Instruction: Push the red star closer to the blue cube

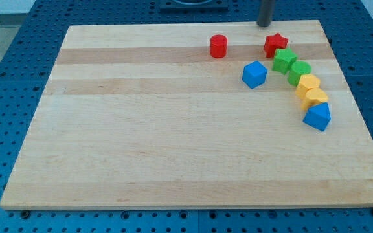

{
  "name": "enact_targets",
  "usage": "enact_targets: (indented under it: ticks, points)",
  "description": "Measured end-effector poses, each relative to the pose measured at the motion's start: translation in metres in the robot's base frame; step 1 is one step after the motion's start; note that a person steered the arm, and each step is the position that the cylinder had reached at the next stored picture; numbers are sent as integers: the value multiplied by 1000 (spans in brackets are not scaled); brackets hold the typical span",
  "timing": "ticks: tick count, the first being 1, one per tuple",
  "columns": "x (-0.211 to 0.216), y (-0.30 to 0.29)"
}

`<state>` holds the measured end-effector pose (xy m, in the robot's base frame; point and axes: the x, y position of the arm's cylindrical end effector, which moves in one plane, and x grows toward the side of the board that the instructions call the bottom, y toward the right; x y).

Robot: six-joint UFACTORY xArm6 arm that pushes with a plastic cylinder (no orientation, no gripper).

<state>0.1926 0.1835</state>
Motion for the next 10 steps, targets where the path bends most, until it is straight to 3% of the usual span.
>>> enact_targets:
  ticks: [1,3,6,8,10]
  points:
    - [12,57]
    - [16,57]
    - [84,6]
    - [81,21]
    - [105,-17]
